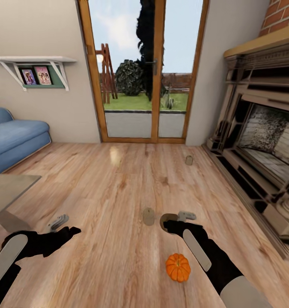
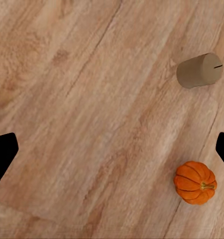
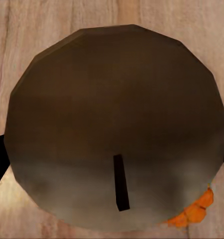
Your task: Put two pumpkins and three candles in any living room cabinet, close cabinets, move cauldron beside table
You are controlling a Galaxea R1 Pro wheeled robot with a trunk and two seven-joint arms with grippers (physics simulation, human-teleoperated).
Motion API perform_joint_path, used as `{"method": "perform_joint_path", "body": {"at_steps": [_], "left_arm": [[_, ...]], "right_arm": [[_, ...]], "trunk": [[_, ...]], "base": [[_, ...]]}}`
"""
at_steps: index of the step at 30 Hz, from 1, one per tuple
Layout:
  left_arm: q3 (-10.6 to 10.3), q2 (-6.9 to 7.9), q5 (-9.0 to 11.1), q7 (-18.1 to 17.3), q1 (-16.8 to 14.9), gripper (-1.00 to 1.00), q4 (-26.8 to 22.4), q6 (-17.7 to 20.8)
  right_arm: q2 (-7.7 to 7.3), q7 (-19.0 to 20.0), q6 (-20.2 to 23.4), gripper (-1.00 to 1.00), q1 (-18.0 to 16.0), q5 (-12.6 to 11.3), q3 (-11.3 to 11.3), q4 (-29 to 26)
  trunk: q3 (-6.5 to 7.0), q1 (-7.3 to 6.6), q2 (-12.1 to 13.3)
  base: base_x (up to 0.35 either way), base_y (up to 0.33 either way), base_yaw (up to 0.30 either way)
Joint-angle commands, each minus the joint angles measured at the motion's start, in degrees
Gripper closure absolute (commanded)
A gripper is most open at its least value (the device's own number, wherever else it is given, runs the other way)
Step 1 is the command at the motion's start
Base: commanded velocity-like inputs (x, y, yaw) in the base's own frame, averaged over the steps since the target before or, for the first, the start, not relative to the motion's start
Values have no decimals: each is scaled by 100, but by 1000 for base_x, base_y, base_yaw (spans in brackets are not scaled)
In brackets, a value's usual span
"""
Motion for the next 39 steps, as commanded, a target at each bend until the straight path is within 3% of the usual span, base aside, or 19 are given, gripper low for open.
{"method": "perform_joint_path", "body": {"at_steps": [1,7,13,16,20,23,27,39], "left_arm": [[-8,3,59,58,-6,-100,-2,-4],[-7,3,60,52,-7,-100,-2,7],[-7,3,68,51,-6,-100,-7,16],[-9,8,90,-20,-5,-100,-27,33],[8,65,102,-816,-5,-100,-34,205],[105,78,89,-1163,-5,-100,-23,457],[214,81,86,-1243,-5,-100,-13,522],[265,82,106,-1299,-5,-100,-10,544]], "right_arm": [[-8,-63,5,100,-4,-58,18,-13],[-8,-62,-1,100,-4,-58,18,-13],[-8,-48,-2,100,-4,-71,17,-8],[-8,-45,-2,100,-4,-80,12,8],[0,-24,-2,100,-4,-91,10,117],[7,-25,-9,100,-4,-93,10,140],[10,-26,-11,100,-4,-93,10,149],[10,-26,-11,100,-4,-101,10,163]], "trunk": [[-3,1,-3],[6,1,-3],[7,1,-3],[7,1,-3],[7,1,-3],[7,1,-3],[7,1,-3],[7,1,-3]], "base": [[211,260,278],[203,261,232],[181,261,-6],[114,150,-224],[21,27,-281],[9,11,-291],[103,147,-292],[62,89,-293]]}}
